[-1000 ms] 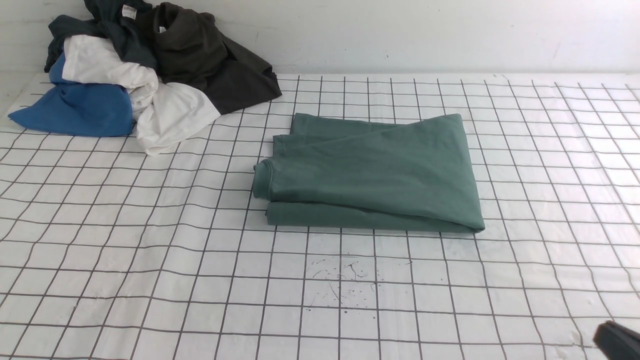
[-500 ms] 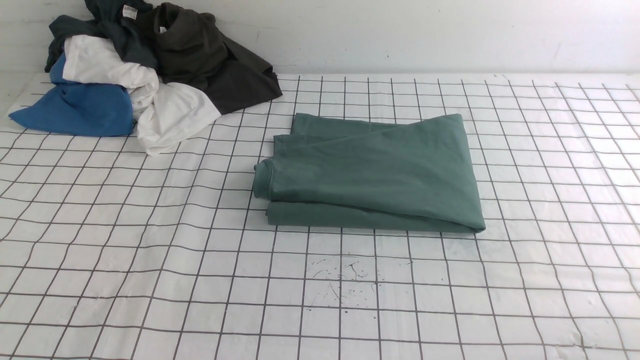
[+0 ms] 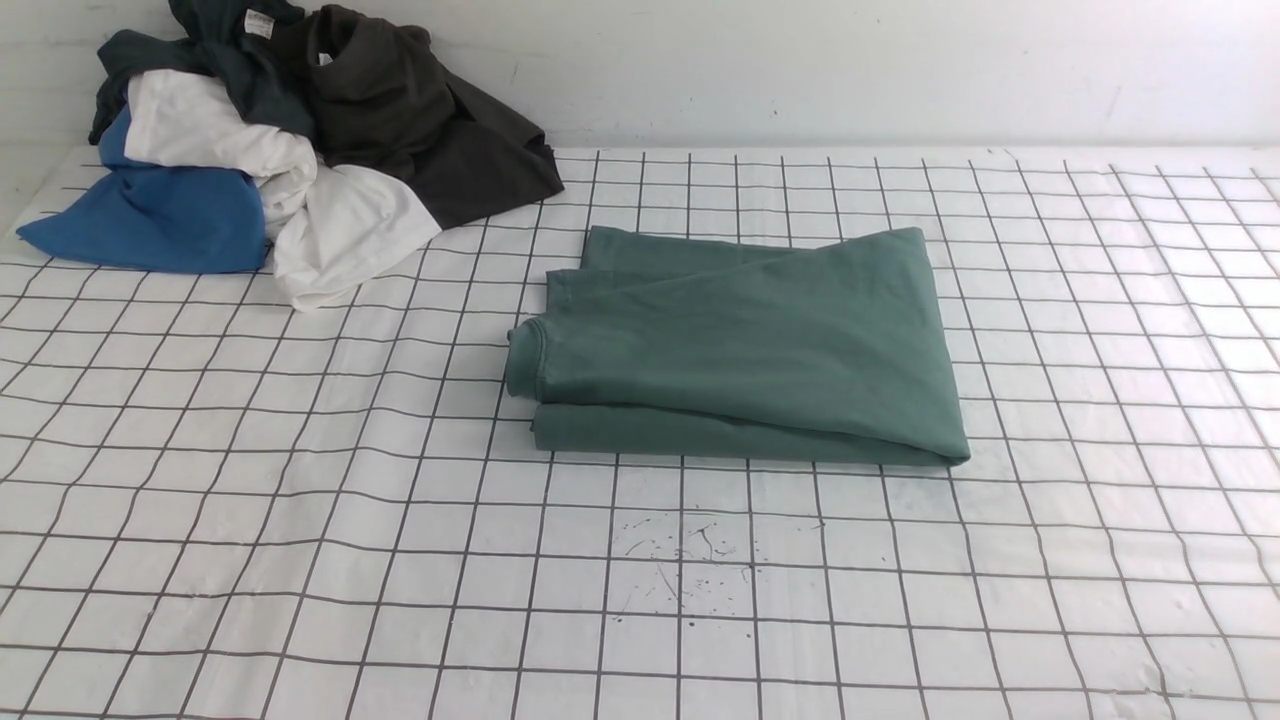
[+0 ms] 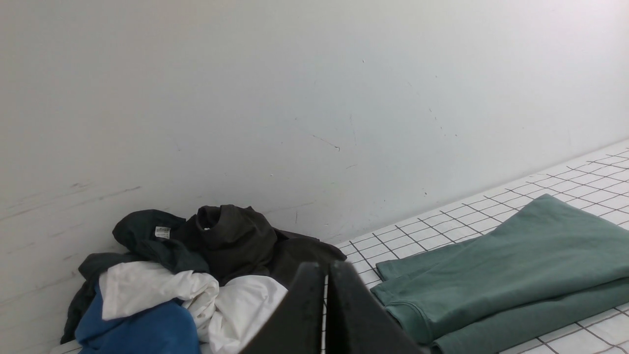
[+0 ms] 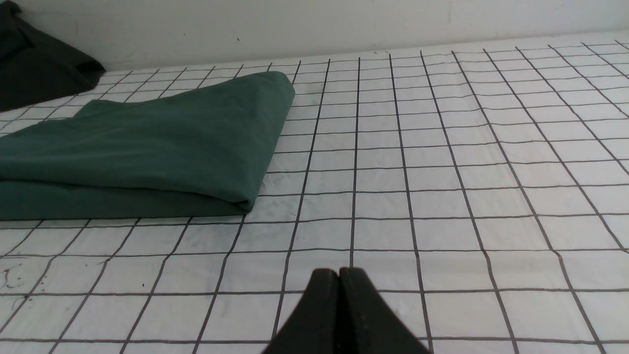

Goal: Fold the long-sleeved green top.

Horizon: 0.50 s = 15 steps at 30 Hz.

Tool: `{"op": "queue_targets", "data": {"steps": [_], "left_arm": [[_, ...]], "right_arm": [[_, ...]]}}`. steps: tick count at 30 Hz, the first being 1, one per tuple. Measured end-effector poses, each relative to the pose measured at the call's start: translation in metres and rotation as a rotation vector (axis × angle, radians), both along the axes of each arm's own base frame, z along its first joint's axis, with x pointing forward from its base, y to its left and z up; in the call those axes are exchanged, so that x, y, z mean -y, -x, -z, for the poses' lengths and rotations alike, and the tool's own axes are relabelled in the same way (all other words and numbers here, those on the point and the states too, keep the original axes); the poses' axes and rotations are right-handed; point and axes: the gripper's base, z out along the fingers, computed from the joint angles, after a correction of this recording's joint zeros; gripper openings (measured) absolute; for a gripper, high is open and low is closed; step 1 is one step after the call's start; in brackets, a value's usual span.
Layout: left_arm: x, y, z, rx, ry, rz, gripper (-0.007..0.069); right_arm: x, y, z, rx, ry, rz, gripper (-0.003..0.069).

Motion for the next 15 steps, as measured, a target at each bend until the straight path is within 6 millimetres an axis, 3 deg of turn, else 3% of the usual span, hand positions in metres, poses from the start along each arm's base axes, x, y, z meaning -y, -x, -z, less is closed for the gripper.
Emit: {"op": "queue_targets", "data": {"steps": [8, 15], "left_arm": [[0.000, 0.000, 0.001, 0.002, 0.001, -0.001, -0.0007], [-0.005, -0.010, 0.029, -0.037, -0.028, -0.153, -0.0007]], "right_arm": [[0.000, 0.000, 0.000, -0.001, 0.000, 0.000, -0.0011], [0.000, 0.000, 0.000, -0.003, 0.002, 0.000, -0.0011]]}}
